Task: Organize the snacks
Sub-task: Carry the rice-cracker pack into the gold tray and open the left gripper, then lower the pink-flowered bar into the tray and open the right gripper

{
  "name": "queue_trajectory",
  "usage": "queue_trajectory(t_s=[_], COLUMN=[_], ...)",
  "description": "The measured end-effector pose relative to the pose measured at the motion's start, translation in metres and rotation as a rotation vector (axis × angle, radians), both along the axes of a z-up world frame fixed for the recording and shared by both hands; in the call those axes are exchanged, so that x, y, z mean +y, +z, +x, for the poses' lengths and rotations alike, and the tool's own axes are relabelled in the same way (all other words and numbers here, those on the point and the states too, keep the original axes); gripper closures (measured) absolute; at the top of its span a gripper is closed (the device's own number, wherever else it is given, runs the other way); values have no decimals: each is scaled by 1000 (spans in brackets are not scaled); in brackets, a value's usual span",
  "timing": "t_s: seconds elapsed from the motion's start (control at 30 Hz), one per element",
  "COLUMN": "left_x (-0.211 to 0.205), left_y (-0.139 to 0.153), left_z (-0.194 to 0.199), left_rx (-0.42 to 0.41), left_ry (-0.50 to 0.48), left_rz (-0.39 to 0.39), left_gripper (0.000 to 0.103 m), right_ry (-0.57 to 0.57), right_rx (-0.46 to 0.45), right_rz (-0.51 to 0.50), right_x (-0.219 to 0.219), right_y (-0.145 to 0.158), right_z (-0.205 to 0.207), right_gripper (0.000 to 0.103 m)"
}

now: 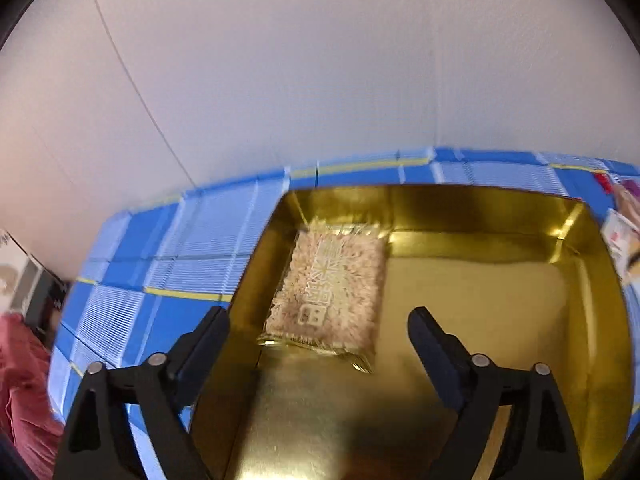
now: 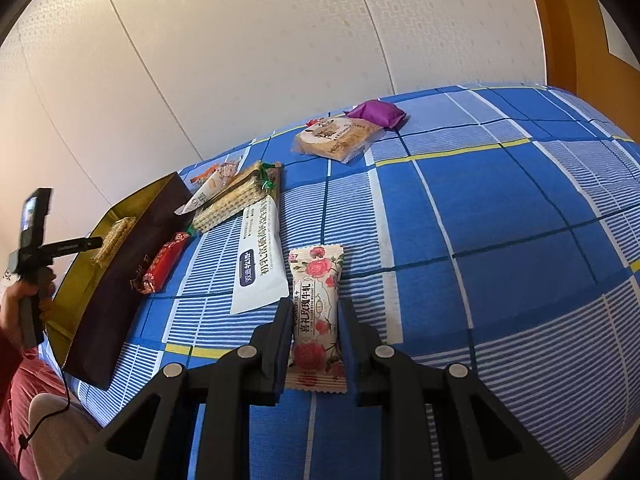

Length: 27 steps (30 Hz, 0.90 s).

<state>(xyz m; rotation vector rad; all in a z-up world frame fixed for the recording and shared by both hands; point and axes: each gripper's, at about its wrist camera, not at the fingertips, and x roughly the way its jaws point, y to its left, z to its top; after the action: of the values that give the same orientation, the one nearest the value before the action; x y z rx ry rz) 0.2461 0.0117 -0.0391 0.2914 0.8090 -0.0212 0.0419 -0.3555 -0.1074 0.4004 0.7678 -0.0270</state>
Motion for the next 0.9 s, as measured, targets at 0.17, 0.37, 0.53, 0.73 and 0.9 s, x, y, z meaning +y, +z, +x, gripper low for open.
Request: queue_trajectory(t_s=[0.17, 0.37, 0.53, 0.73, 0.9], left_x=[-1, 6, 27, 31, 36], left_y=[-2, -13, -7, -11, -17], left_z=[-31, -46, -64, -98, -111], left_rx=[34, 21, -27, -43, -28], left_ry=[-33, -2, 53, 56, 59], left_rz=[-118, -202, -397, -367, -334], left_gripper=[8, 8, 8, 8, 8], right_ry=[12, 20, 16, 95, 257], right_rx=[-4, -18, -58, -74, -67], right_rz=[-16, -27, -30, -54, -81], right_x=[3, 2, -2, 26, 88], right_y=[0, 0, 2, 13, 33], right_z=[1, -3, -11, -10, 14], right_gripper=[81, 81, 81, 81, 81])
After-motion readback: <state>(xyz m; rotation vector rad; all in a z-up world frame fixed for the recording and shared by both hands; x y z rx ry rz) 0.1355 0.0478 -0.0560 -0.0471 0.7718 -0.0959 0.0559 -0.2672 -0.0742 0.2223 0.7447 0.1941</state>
